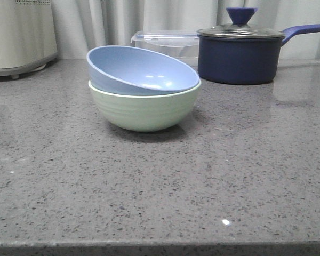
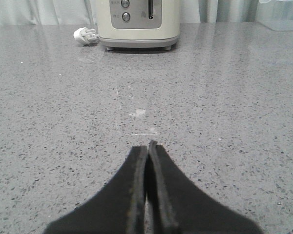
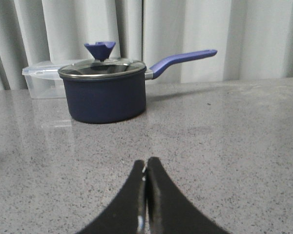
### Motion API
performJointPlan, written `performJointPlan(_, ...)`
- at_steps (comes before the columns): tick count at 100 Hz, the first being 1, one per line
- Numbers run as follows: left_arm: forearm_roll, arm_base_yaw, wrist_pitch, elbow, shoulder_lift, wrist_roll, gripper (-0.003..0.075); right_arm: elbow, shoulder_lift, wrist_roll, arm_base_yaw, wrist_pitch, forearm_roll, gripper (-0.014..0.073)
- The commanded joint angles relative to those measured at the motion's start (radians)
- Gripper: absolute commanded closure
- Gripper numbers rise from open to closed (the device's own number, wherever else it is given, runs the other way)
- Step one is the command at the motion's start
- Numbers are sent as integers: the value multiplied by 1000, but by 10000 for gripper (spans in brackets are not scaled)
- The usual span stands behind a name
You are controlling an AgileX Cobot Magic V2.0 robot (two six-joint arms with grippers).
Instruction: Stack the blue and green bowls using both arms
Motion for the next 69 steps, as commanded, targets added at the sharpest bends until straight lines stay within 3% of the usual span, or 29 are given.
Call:
performJointPlan(1, -1, 0, -79, 40, -34, -6, 741, 0, -51, -7, -6, -18, -13, 674)
performJointPlan(69, -1, 0, -79, 40, -34, -6, 741, 0, -48, -7, -6, 10, -13, 674)
